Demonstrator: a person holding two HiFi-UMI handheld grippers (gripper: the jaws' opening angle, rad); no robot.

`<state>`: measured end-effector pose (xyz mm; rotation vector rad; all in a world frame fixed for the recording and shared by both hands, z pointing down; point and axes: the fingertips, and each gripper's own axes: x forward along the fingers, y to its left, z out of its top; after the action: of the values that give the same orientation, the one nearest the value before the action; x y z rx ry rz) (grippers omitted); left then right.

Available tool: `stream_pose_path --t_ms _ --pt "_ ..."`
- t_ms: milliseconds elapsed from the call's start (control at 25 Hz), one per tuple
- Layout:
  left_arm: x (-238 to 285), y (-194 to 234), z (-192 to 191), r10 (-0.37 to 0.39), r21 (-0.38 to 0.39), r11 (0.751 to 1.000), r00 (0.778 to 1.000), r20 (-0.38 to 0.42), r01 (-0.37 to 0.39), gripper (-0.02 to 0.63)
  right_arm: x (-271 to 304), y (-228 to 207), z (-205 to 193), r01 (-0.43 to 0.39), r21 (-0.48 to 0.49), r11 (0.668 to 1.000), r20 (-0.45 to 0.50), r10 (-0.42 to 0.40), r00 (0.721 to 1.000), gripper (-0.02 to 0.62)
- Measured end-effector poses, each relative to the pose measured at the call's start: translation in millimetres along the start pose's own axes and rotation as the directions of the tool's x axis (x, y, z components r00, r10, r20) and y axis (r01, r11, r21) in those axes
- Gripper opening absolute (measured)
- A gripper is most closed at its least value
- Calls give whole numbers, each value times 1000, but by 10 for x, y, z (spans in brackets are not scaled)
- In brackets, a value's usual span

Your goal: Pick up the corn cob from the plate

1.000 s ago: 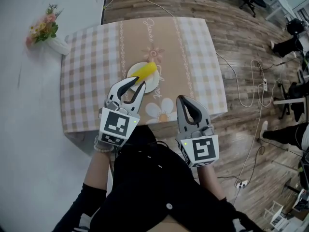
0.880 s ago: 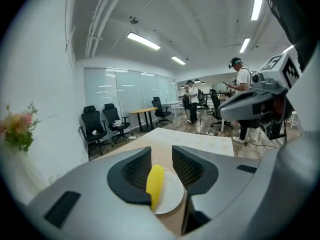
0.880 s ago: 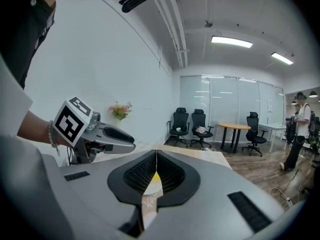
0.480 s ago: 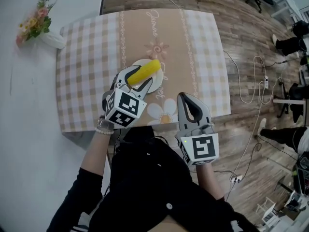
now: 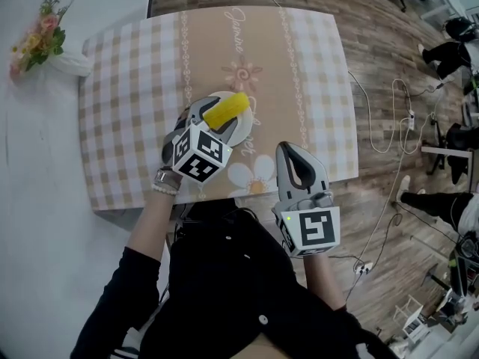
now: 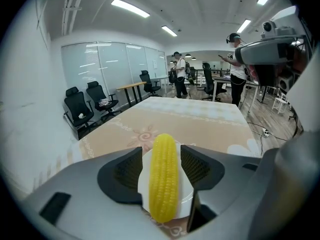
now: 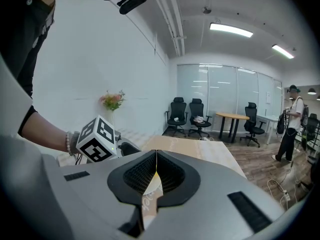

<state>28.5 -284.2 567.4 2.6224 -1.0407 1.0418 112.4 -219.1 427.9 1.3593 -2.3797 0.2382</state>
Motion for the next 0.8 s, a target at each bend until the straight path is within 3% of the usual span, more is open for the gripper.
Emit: stream_pose_path --t_ms 360,800 --pt "290 -16 -227 -39 8 999 997 -67 39 244 132 -39 -94 10 -2 1000 -33 -10 999 40" --pt "478 -50 -391 -94 -76 993 990 -101 86 249 199 -33 -209 11 12 1000 -63 -11 998 40"
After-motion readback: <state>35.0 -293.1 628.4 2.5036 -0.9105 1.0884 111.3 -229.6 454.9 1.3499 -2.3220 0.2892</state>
